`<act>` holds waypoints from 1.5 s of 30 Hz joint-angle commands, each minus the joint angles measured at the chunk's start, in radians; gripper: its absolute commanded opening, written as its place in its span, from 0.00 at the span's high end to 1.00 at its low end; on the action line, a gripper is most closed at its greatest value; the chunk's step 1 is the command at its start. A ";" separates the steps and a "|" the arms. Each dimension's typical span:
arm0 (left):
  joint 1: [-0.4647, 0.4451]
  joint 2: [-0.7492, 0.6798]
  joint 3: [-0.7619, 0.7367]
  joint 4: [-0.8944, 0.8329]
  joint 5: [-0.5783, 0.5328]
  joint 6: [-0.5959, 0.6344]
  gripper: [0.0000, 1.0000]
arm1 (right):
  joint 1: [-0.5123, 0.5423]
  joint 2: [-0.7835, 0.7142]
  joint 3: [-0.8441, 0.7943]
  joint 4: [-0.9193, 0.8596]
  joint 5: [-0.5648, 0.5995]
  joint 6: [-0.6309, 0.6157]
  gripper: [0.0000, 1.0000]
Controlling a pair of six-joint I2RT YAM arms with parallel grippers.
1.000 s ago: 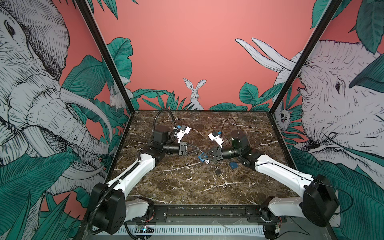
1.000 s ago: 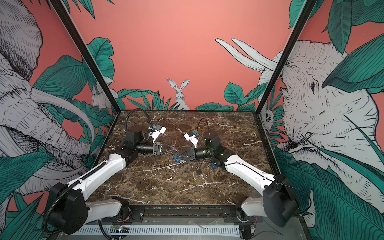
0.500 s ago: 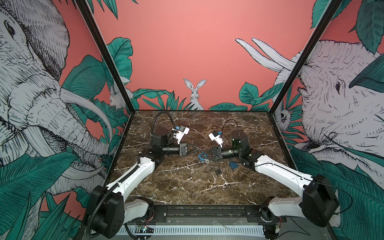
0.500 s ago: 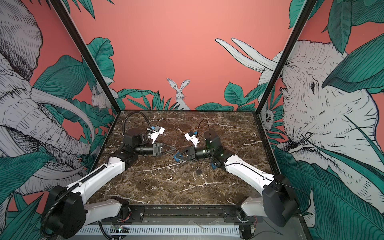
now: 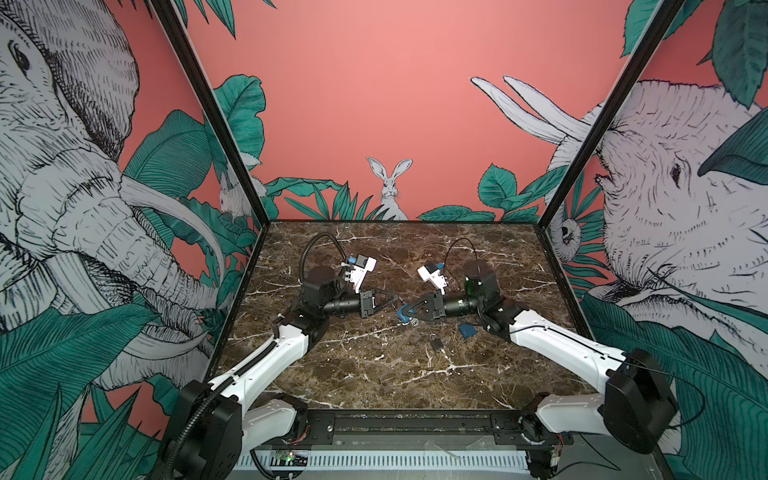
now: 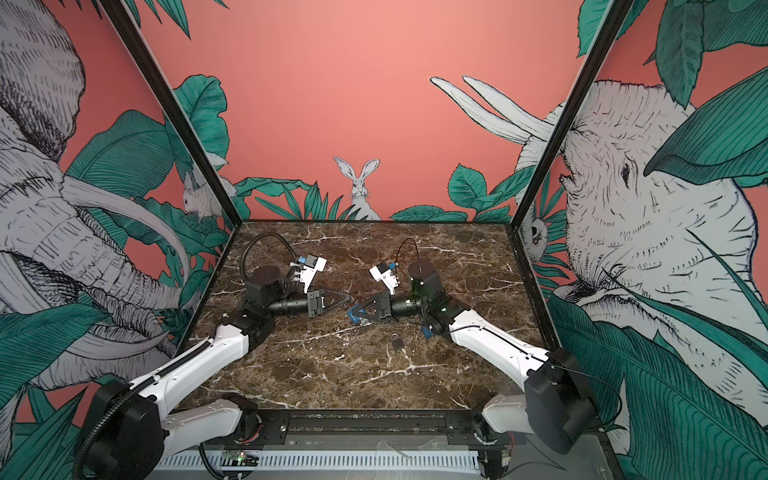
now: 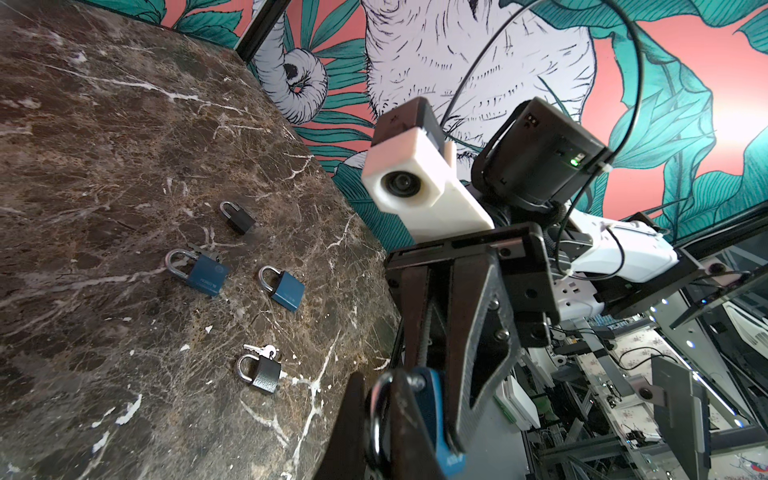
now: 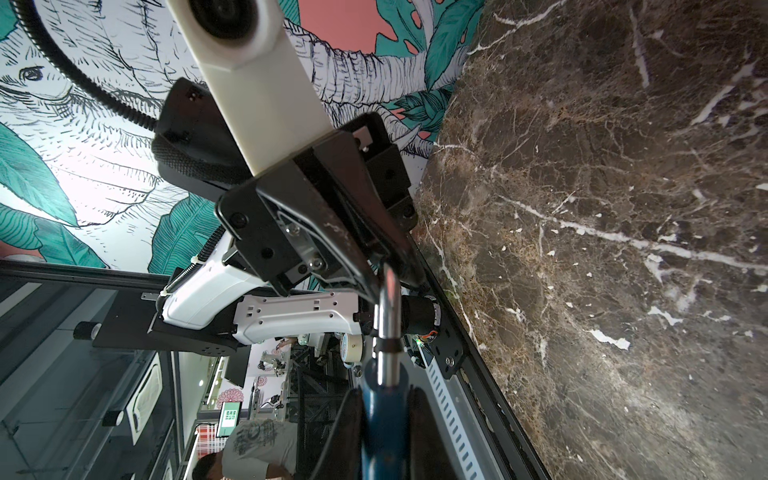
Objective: Lock with the key
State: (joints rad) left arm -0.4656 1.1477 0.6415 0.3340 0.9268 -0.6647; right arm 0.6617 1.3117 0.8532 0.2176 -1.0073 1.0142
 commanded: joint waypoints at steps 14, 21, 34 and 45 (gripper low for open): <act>-0.174 -0.094 -0.184 -0.123 -0.142 -0.100 1.00 | 0.005 0.003 0.088 0.411 -0.092 -0.043 1.00; -0.220 -0.123 -0.192 -0.123 -0.147 -0.124 1.00 | -0.017 0.049 0.098 0.413 -0.094 -0.040 1.00; -0.262 -0.160 -0.196 -0.135 -0.137 -0.147 1.00 | -0.053 0.149 0.113 0.555 -0.090 0.037 1.00; -0.343 -0.194 -0.206 -0.108 -0.224 -0.182 1.00 | -0.060 0.135 0.116 0.514 -0.074 -0.003 1.00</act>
State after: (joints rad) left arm -0.6891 0.9371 0.4938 0.3962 0.4564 -0.8520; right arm 0.5907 1.4788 0.8555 0.4667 -1.2804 1.0386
